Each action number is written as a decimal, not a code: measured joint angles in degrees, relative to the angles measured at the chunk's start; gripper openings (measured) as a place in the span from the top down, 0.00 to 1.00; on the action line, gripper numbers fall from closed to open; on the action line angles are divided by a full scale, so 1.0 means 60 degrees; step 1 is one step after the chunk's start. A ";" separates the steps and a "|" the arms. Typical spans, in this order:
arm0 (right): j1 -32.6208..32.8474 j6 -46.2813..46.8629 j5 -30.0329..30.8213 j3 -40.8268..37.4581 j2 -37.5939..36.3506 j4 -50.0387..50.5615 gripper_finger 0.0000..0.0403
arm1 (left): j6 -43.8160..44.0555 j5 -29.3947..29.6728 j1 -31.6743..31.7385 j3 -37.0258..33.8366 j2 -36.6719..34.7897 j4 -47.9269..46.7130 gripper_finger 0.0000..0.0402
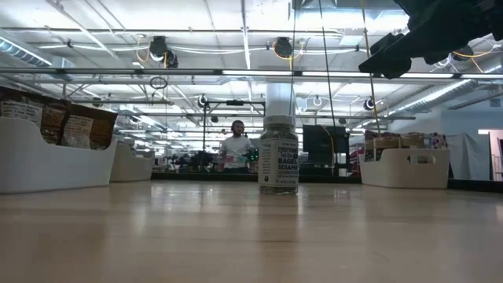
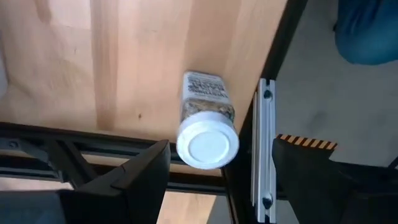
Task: Sort spices by type
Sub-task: Put the white seasoning bottle into the gray bin
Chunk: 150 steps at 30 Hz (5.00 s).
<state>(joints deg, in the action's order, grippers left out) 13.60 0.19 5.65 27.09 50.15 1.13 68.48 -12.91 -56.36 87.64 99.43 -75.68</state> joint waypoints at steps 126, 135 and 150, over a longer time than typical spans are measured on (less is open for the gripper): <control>-0.0469 -0.0954 -0.0004 0.0004 0.0004 0.0217 0.44 | -0.7721 0.3130 1.9813 -0.0251 -0.0476 0.0316 0.48; -0.0469 -0.0947 0.0000 0.0004 0.0004 0.0311 0.44 | -0.7471 0.2896 2.0085 -0.0464 -0.0444 0.0566 0.48; -0.0469 -0.0962 0.0007 0.0004 0.0007 0.0425 0.44 | -0.7467 0.2787 2.0057 -0.0499 -0.0281 0.0889 0.35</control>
<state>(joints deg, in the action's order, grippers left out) 10.79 -5.58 5.69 27.11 50.19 3.68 23.68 3.81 63.99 84.64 97.74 -70.35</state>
